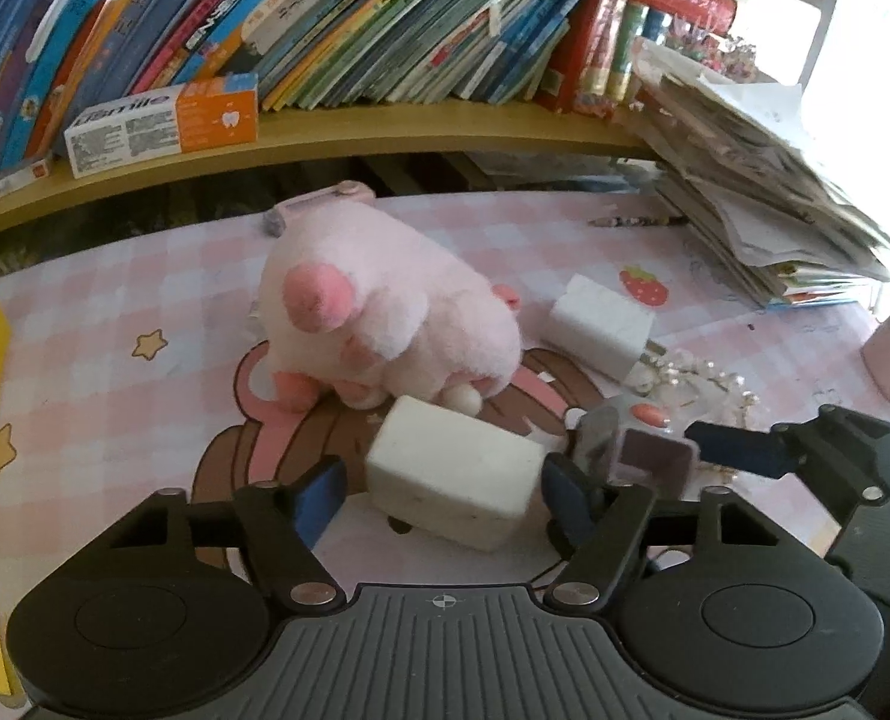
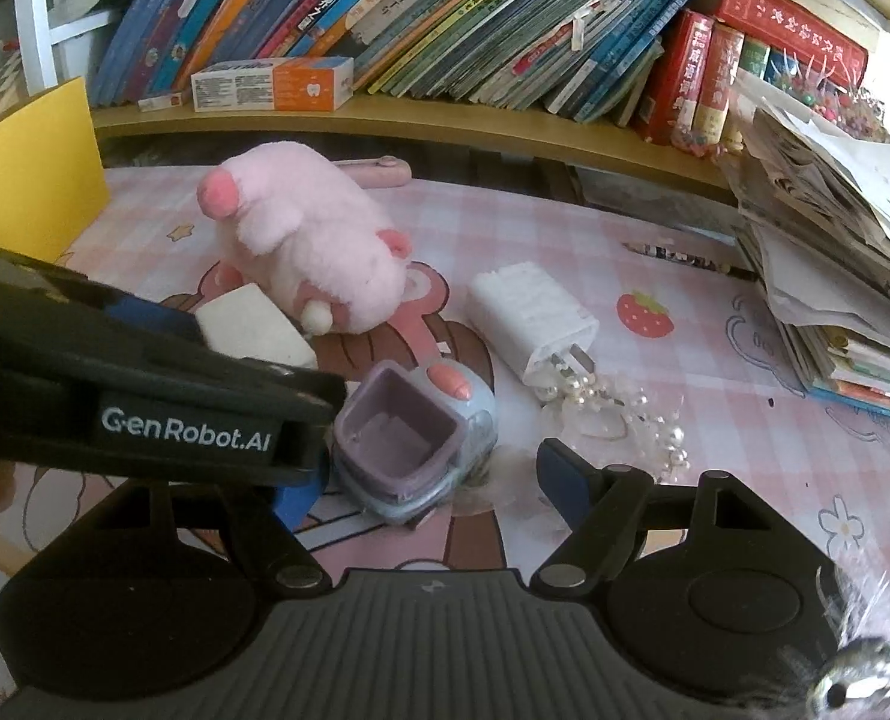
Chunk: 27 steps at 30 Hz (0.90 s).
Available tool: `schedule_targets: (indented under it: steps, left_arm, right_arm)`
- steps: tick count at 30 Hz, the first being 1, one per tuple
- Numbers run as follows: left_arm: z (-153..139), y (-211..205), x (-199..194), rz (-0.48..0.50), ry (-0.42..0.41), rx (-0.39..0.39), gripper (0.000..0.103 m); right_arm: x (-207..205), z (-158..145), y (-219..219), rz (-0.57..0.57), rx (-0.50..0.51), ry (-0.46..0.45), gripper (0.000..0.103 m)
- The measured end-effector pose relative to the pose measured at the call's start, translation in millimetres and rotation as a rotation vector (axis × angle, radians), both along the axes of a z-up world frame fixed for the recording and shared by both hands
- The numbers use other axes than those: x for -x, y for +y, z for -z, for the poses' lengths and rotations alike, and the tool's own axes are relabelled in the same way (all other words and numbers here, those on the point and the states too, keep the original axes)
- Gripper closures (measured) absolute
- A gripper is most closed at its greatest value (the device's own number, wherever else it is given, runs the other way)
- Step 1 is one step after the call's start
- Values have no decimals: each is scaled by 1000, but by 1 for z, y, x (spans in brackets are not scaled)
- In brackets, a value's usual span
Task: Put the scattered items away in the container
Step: 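Close the left gripper on the white cube while the right gripper grasps the lilac toy car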
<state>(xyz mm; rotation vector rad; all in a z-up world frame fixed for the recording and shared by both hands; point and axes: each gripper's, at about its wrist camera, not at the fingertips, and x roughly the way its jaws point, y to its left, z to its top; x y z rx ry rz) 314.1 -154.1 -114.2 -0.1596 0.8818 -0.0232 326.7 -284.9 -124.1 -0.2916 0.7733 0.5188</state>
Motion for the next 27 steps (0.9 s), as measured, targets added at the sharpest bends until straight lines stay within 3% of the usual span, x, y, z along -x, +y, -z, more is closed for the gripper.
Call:
schedule_targets:
  steps: [1,7,20,27]
  left_arm:
    - [0,1,0,5,-7,9,48]
    - [-4,5,7,15,-17,-29,56]
    - [-18,23,39,2,-22,-55,59]
    - [-24,24,52,0,-25,-50,59]
  right_arm:
    - [-1,0,1,-1,1,-3,27]
    - [2,-2,-1,5,3,-13,27]
    - [15,-6,-2,-8,8,-32,27]
    - [1,3,12,4,16,-7,40]
